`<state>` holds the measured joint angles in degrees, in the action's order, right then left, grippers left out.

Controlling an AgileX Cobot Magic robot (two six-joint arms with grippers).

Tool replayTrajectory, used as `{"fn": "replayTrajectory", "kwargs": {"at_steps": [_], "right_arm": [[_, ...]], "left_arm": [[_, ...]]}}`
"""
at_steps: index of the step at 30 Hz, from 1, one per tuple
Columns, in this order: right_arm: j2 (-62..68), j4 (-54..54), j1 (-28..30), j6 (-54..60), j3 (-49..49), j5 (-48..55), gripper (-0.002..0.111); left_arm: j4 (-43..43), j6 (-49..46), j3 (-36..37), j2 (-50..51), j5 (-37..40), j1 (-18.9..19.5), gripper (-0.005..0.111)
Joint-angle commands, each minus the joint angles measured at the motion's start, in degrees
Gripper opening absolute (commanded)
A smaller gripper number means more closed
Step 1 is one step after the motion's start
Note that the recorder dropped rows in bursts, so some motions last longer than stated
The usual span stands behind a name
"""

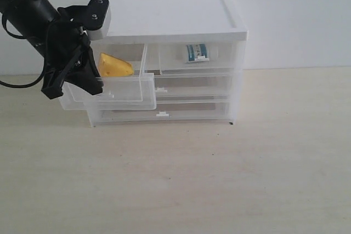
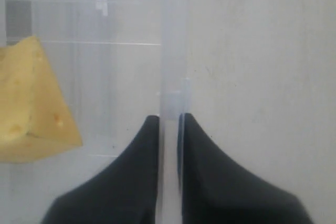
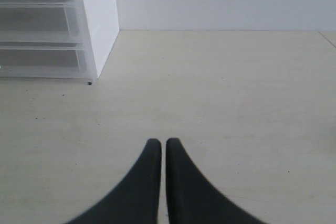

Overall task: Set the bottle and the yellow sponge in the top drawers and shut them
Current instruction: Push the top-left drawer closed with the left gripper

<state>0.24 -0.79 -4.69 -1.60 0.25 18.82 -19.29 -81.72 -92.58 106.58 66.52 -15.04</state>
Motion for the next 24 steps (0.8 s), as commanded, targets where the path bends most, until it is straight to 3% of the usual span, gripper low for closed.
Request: {"fn": "replayTrajectory", "kwargs": {"at_steps": [1, 15, 24], "right_arm": [[-0.2, 0.1, 0.2, 0.2, -0.2, -0.4, 0.001], [-0.2, 0.1, 0.2, 0.2, -0.2, -0.4, 0.001], [-0.2, 0.1, 0.2, 0.2, -0.2, -0.4, 0.001]], "left_arm": [[0.3, -0.2, -0.1, -0.1, -6.5, -0.1, 0.004], [-1.0, -0.8, -4.7, -0.1, -6.5, -0.1, 0.004], [2.1, 1.3, -4.7, 1.6, -13.5, -0.1, 0.004]]}}
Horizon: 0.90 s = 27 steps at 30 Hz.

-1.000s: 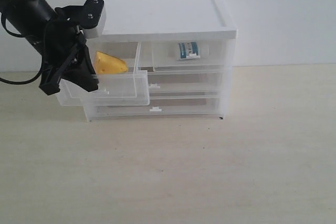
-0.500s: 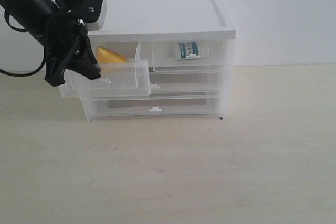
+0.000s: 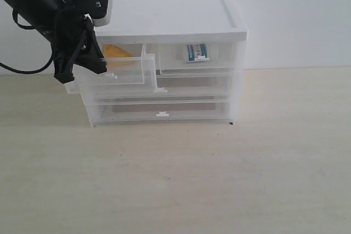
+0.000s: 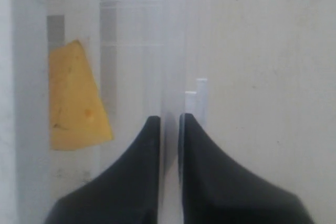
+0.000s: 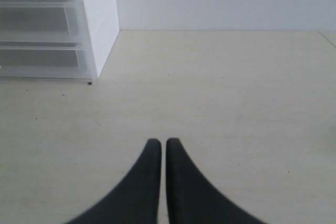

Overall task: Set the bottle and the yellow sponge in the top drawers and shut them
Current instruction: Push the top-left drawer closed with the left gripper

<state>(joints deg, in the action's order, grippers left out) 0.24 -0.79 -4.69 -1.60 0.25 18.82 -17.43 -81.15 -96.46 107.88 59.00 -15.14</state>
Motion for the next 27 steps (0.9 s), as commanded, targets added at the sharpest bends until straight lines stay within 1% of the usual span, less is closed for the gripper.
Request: {"fn": "replayTrajectory", "kwargs": {"at_steps": [1, 4, 7, 9, 11, 13, 16, 17, 19, 24, 27], "right_arm": [[-0.2, 0.1, 0.2, 0.2, -0.2, -0.4, 0.001], [-0.2, 0.1, 0.2, 0.2, -0.2, -0.4, 0.001], [-0.2, 0.3, 0.2, 0.2, -0.2, -0.4, 0.001], [-0.2, 0.3, 0.2, 0.2, -0.2, -0.4, 0.001], [-0.2, 0.3, 0.2, 0.2, -0.2, -0.4, 0.001], [-0.2, 0.3, 0.2, 0.2, -0.2, -0.4, 0.001], [-0.2, 0.3, 0.2, 0.2, -0.2, -0.4, 0.001], [-0.2, 0.3, 0.2, 0.2, -0.2, -0.4, 0.001], [-0.2, 0.3, 0.2, 0.2, -0.2, -0.4, 0.001], [-0.2, 0.3, 0.2, 0.2, -0.2, -0.4, 0.001], [-0.2, 0.3, 0.2, 0.2, -0.2, -0.4, 0.001]], "left_arm": [[0.2, 0.7, -0.8, 0.5, -6.9, 0.0, 0.004], [0.2, 0.7, -0.8, 0.6, -8.6, 0.0, 0.004], [0.2, 0.7, -0.8, 0.6, -8.6, 0.0, 0.004], [0.3, 1.4, -0.8, 0.6, -7.9, 0.0, 0.009], [0.3, 1.7, -0.8, 0.6, -6.9, 0.0, 0.021], [0.7, 1.8, -0.8, 0.4, -6.2, 0.0, 0.037], [1.0, 3.2, -0.8, -0.4, -6.0, 0.0, 0.057], [1.0, 3.7, -0.8, -0.9, -6.0, 0.0, 0.060], [1.0, 4.4, -0.8, -1.6, -5.7, 0.0, 0.062], [1.8, 4.4, -0.8, -4.6, -2.1, 0.0, 0.062], [1.8, 5.0, -0.8, -6.7, 0.8, 0.0, 0.060]]}}
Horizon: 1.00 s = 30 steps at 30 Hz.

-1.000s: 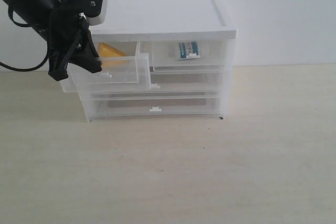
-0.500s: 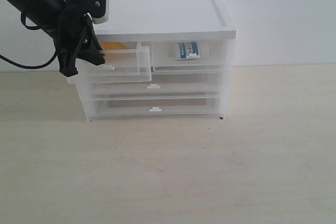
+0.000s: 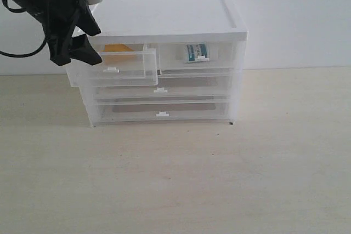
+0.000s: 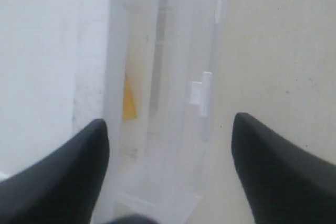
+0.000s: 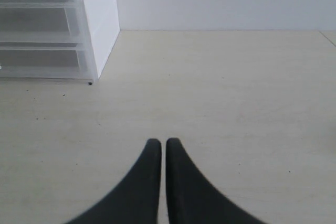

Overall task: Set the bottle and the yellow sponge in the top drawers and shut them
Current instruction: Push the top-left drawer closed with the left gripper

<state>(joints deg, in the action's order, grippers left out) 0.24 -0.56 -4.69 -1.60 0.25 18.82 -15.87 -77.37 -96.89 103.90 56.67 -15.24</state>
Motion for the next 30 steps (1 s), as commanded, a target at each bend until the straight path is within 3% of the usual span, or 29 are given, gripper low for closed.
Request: {"fn": "replayTrajectory", "kwargs": {"at_steps": [1, 3, 6, 13, 17, 30], "right_arm": [[-0.2, 0.0, 0.2, 0.2, -0.2, -0.4, 0.001], [-0.2, 0.0, 0.2, 0.2, -0.2, -0.4, 0.001], [-0.2, 0.0, 0.2, 0.2, -0.2, -0.4, 0.001], [-0.2, 0.0, 0.2, 0.2, -0.2, -0.4, 0.001], [-0.2, 0.0, 0.2, 0.2, -0.2, -0.4, 0.001], [-0.2, 0.0, 0.2, 0.2, -0.2, -0.4, 0.001]], "left_arm": [[-0.2, 2.0, -0.4, -3.3, 4.2, 0.1, 0.057], [-1.2, 2.5, -0.4, -3.5, 7.5, 0.1, 0.044], [-1.3, 2.4, -0.4, -2.7, 12.2, 0.1, 0.006], [-4.0, 4.1, -0.3, 1.3, 11.6, 0.1, 0.004], [-7.7, 4.5, -0.3, 3.3, 5.7, 0.1, 0.004], [-6.2, 4.5, -0.3, 7.4, -17.7, 0.1, 0.004]]}}
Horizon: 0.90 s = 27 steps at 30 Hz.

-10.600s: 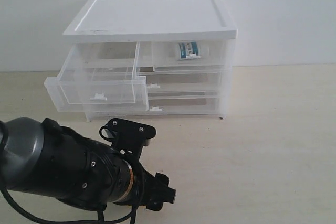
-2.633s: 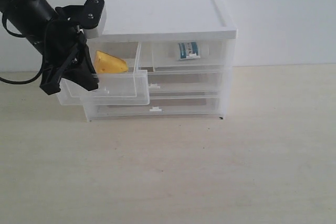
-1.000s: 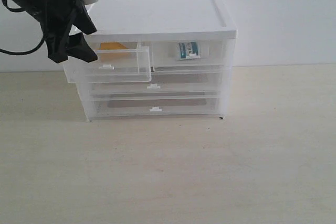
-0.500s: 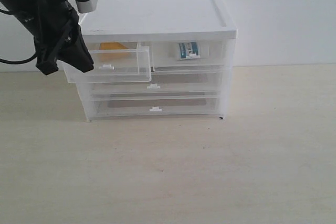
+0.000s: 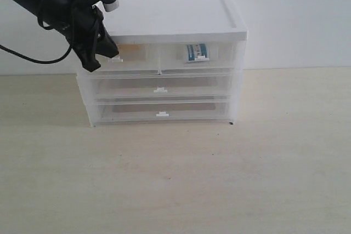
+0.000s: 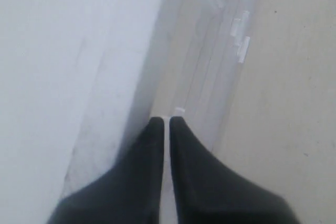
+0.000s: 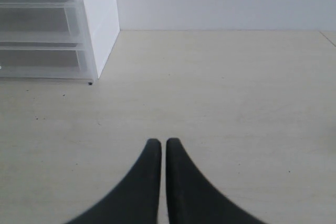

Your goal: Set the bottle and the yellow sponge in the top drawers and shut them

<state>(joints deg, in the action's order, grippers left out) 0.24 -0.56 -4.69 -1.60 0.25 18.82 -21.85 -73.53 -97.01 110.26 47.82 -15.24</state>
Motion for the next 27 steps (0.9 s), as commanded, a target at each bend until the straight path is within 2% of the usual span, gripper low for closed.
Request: {"fn": "replayTrajectory", "kwargs": {"at_steps": [1, 9, 13, 18, 22, 24, 27], "right_arm": [[-0.2, 0.0, 0.2, 0.2, -0.2, -0.4, 0.001], [-0.2, 0.0, 0.2, 0.2, -0.2, -0.4, 0.001], [-0.2, 0.0, 0.2, 0.2, -0.2, -0.4, 0.001], [-0.2, 0.0, 0.2, 0.2, -0.2, -0.4, 0.001], [-0.2, 0.0, 0.2, 0.2, -0.2, -0.4, 0.001], [-0.2, 0.0, 0.2, 0.2, -0.2, -0.4, 0.001], [-0.2, 0.0, 0.2, 0.2, -0.2, -0.4, 0.001]], "left_arm": [[0.0, 0.6, -0.2, 1.5, -8.9, 0.1, 0.004], [0.4, 3.1, -0.2, -2.0, -5.1, 0.1, 0.004], [0.9, 8.1, -0.2, -6.9, 3.8, 0.1, 0.004], [11.4, 25.5, -0.2, -12.7, 10.2, 0.1, 0.004], [17.0, 42.1, -0.2, -16.4, 11.0, 0.1, 0.004], [21.8, 54.1, 0.5, -19.3, 12.3, 0.1, 0.004], [26.0, 61.9, 5.1, -24.1, 9.9, 0.1, 0.004]]}}
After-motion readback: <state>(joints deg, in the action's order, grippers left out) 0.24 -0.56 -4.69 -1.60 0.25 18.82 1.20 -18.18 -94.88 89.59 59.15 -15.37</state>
